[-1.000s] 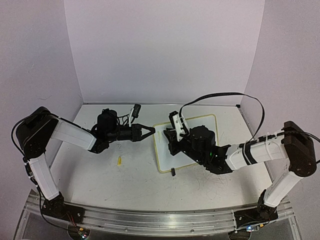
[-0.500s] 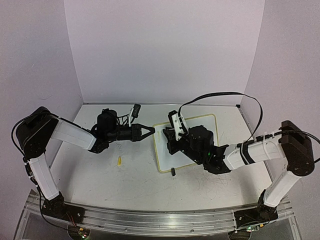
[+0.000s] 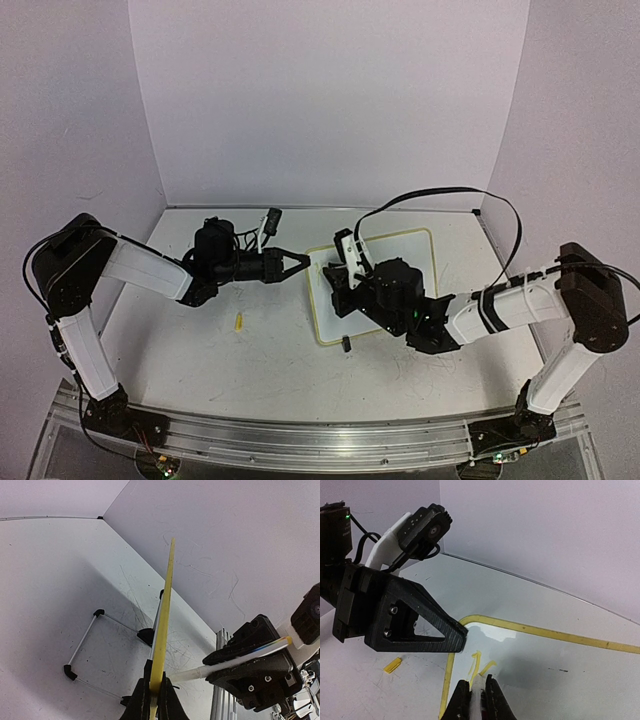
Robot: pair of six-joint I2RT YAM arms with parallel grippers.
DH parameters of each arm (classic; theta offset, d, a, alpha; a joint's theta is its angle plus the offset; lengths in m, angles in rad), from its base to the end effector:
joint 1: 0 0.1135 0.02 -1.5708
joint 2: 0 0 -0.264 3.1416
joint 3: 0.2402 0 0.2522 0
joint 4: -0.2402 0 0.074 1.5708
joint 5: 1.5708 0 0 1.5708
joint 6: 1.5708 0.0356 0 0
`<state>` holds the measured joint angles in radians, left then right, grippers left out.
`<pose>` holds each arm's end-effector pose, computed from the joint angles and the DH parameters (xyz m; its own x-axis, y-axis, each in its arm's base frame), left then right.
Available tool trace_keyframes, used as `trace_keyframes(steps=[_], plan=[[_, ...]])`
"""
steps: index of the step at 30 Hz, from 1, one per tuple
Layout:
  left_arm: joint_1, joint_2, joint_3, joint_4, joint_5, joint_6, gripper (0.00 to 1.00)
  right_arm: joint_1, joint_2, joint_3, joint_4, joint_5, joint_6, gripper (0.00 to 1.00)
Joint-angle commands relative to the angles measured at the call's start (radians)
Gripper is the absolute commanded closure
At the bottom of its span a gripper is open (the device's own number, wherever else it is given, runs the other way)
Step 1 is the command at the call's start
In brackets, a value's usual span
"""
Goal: Write a sentence on the whiteboard
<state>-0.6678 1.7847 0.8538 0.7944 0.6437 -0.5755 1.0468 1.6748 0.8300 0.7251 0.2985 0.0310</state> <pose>0.2788 -0.2471 0.1969 -0.6133 -0.0707 -0.7867 0.7491 0.2639 -0.6077 0.1903 0.3083 0.2198 -0.0808 -0.0807 -0.9935 -0.6793 0.7339 -0.0043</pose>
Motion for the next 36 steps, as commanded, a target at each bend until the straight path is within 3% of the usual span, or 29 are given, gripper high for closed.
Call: trace_keyframes(steps=[1, 28, 36], plan=[[0.002, -0.059, -0.013, 0.027, 0.019, -0.025, 1.00, 0.010, 0.022, -0.009, -0.006, 0.022, 0.031, 1.00], [0.002, -0.061, -0.015, 0.027, 0.019, -0.026, 1.00, 0.009, -0.022, -0.077, -0.031, 0.128, 0.074, 1.00], [0.001, -0.055, -0.018, 0.027, 0.020, -0.018, 1.00, 0.004, -0.137, -0.062, -0.005, -0.031, 0.045, 1.00]])
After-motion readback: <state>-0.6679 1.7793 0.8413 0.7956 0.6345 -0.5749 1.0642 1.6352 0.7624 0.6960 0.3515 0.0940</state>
